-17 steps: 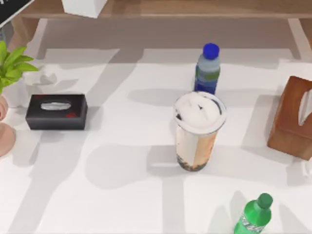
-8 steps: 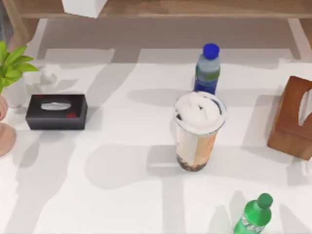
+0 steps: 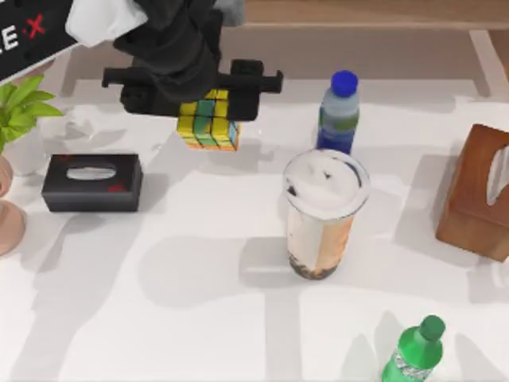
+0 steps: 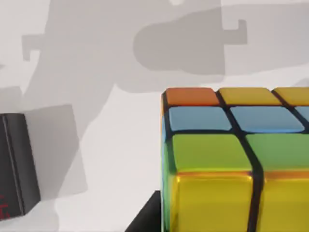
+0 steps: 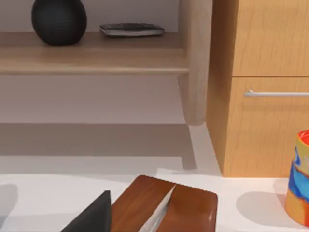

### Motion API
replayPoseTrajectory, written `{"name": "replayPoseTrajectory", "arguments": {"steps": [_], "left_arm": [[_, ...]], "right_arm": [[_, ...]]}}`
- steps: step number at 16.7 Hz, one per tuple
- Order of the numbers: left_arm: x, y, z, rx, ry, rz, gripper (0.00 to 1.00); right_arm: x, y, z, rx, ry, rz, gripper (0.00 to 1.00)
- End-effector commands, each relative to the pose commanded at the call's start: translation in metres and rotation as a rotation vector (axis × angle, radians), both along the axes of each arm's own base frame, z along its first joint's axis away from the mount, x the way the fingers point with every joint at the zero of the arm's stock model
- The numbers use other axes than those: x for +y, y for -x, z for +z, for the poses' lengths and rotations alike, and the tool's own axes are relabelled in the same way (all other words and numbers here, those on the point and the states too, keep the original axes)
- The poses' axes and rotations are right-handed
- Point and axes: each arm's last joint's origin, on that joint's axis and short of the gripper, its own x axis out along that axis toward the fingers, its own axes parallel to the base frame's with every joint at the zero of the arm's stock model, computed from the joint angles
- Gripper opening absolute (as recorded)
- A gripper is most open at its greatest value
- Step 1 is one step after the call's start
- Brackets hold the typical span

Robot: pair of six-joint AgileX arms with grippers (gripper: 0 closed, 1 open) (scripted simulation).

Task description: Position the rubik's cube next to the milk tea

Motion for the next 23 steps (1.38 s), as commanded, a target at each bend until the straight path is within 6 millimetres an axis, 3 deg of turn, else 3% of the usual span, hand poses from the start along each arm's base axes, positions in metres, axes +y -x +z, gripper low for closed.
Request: {"name": "replayPoseTrajectory", "arguments": {"steps": [3, 5, 23], "left_arm": [[0.009, 0.015, -0.055, 0.282, -0.085, 0.128, 0.00], [0.007, 0.024, -0.073, 0.367, -0.122, 0.157, 0.00], [0.021, 0.039, -0.081, 0.501, -0.206, 0.130, 0.00]], "right_arm": [[0.000, 0.000, 0.000, 0.000, 0.000, 0.000, 1.00], [0.000, 0.000, 0.000, 0.000, 0.000, 0.000, 1.00], [0.000, 0.000, 0.000, 0.000, 0.000, 0.000, 1.00]]}}
